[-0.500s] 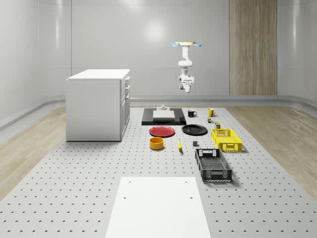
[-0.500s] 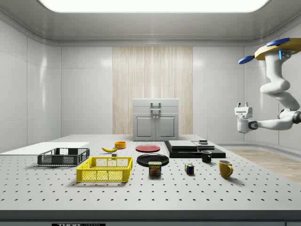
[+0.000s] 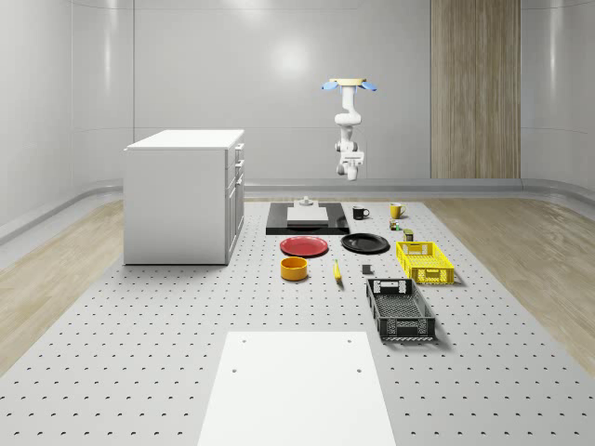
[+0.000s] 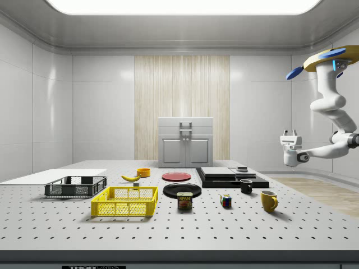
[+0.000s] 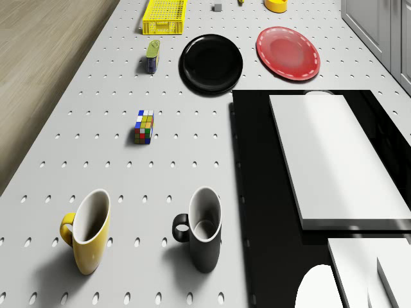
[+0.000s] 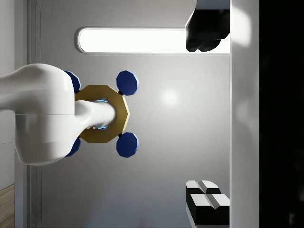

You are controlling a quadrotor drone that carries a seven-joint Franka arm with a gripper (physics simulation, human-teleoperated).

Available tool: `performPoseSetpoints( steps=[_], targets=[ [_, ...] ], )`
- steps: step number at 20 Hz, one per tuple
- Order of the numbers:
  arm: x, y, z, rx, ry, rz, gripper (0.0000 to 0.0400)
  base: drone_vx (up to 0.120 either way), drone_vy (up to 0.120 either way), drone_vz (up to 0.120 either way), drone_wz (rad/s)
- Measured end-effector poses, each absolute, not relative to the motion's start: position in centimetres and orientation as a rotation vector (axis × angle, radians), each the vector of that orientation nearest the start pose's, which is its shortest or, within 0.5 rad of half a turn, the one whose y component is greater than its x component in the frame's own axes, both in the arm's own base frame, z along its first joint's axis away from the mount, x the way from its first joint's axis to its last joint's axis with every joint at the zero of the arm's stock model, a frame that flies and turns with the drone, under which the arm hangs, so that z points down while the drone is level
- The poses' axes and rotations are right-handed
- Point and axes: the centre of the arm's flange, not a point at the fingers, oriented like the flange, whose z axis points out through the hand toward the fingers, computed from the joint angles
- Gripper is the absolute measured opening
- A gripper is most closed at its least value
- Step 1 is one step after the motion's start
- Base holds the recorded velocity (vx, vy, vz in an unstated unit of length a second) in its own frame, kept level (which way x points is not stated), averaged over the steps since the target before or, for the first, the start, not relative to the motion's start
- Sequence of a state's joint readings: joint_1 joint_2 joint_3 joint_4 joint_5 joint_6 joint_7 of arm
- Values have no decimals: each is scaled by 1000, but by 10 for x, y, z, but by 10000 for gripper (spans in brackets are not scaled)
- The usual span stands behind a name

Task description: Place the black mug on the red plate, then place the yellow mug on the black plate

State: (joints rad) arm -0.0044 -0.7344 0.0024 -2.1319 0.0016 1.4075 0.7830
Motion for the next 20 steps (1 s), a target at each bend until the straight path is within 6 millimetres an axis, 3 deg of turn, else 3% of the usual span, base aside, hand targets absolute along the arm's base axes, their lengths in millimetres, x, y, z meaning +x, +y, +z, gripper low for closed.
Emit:
performPoseSetpoints(
  steps=[3, 20],
  targets=[
    [303, 0, 676, -2898, 1200, -18, 400, 13, 0, 0, 0],
    [304, 0, 691, -2894, 1199, -37, 400, 120, 0, 0, 0]
  ],
)
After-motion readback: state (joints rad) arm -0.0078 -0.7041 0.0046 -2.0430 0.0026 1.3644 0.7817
